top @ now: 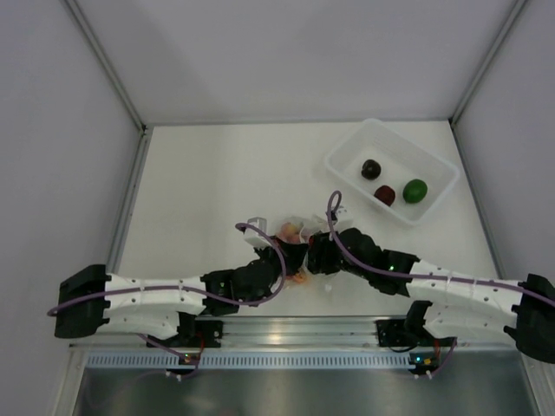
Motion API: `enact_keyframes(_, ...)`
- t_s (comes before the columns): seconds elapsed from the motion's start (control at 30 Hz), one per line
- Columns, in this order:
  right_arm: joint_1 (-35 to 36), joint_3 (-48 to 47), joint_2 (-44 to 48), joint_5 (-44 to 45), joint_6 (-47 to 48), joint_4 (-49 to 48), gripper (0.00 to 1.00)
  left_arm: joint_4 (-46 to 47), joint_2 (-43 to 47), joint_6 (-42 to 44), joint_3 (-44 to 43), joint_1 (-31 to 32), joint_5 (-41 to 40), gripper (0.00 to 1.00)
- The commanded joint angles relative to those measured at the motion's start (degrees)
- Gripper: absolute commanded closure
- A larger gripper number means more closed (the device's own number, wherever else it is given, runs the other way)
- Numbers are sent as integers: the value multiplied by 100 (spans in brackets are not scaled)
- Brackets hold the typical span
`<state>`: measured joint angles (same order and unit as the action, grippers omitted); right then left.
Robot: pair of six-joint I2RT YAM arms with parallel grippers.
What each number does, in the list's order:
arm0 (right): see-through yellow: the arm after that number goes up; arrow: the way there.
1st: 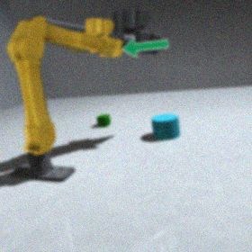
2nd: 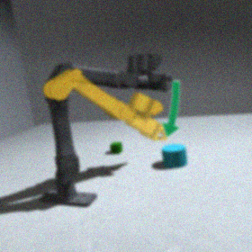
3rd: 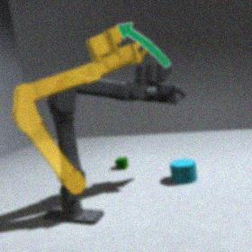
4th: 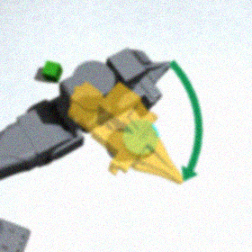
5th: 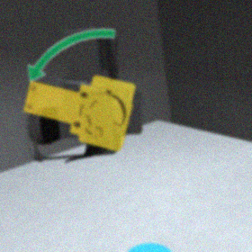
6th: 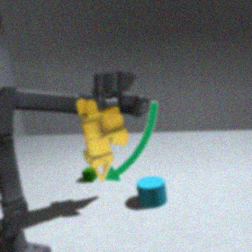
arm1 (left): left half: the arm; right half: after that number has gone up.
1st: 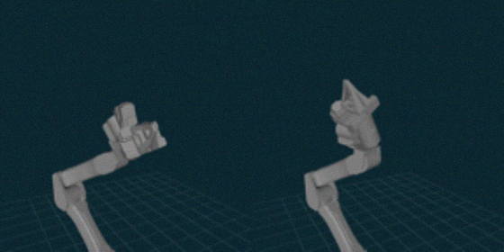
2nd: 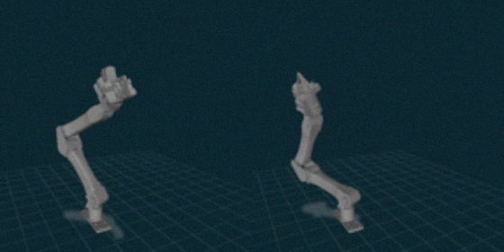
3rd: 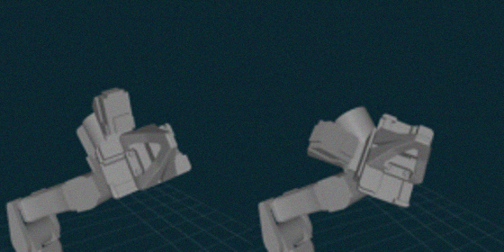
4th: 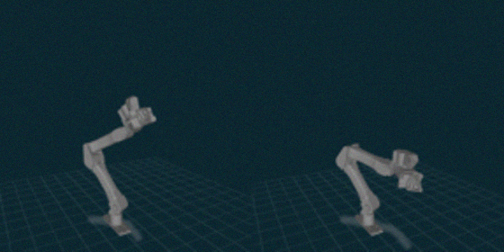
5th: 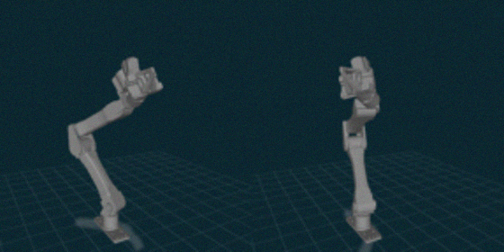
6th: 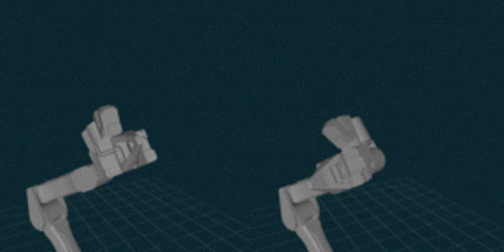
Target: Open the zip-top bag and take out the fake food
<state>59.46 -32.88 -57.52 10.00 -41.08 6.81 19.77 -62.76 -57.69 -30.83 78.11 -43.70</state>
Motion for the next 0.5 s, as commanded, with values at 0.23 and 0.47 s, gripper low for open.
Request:
enact_keyframes(0.23,-49,300,-1138,-1816,-1201,-2684,52,669,-316,276,-372,513,-701,100)
enact_keyframes(0.47,-93,37,-1868,-1125,-1402,-2869,53,669,27,-119,-55,539,-438,100)
